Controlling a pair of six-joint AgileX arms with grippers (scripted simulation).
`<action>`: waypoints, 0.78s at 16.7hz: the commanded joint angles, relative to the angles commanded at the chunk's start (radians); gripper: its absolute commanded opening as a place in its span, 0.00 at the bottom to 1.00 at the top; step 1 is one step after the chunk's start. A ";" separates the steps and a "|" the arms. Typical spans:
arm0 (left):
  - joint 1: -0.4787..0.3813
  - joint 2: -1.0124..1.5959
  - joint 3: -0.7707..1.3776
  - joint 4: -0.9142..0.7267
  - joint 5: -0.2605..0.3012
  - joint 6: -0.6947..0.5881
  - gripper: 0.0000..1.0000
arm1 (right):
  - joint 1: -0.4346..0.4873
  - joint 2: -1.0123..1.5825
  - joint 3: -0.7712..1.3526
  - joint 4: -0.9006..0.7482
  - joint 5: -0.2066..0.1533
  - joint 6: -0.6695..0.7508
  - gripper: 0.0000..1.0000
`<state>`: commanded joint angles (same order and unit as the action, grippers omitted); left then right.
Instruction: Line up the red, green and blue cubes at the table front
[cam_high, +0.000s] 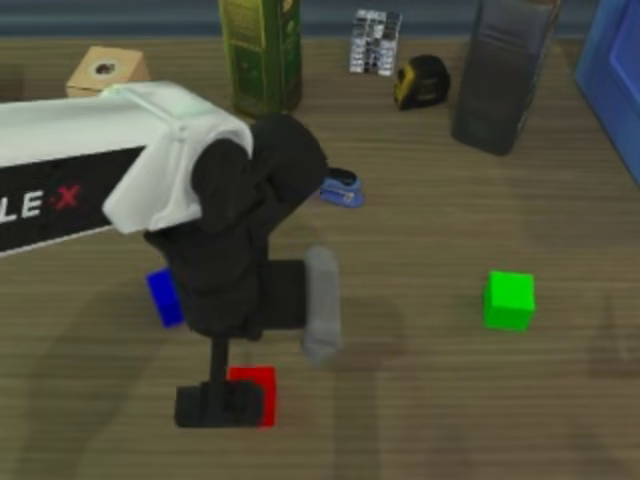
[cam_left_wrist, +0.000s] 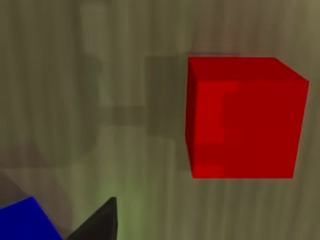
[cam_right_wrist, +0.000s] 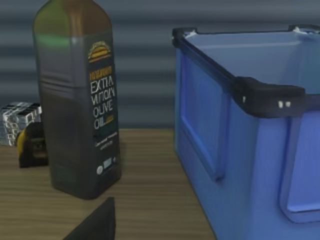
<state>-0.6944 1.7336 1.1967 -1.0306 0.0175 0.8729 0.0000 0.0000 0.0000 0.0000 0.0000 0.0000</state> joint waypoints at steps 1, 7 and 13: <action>0.002 -0.012 0.017 -0.026 0.000 0.000 1.00 | 0.000 0.000 0.000 0.000 0.000 0.000 1.00; -0.001 -0.019 0.028 -0.044 0.000 -0.001 1.00 | 0.000 0.000 0.000 0.000 0.000 0.000 1.00; 0.110 -0.215 -0.139 0.078 -0.014 -0.090 1.00 | 0.060 0.220 0.205 -0.145 -0.003 0.076 1.00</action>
<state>-0.5844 1.5186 1.0573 -0.9523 0.0032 0.7831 0.0597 0.2197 0.2045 -0.1453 -0.0028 0.0762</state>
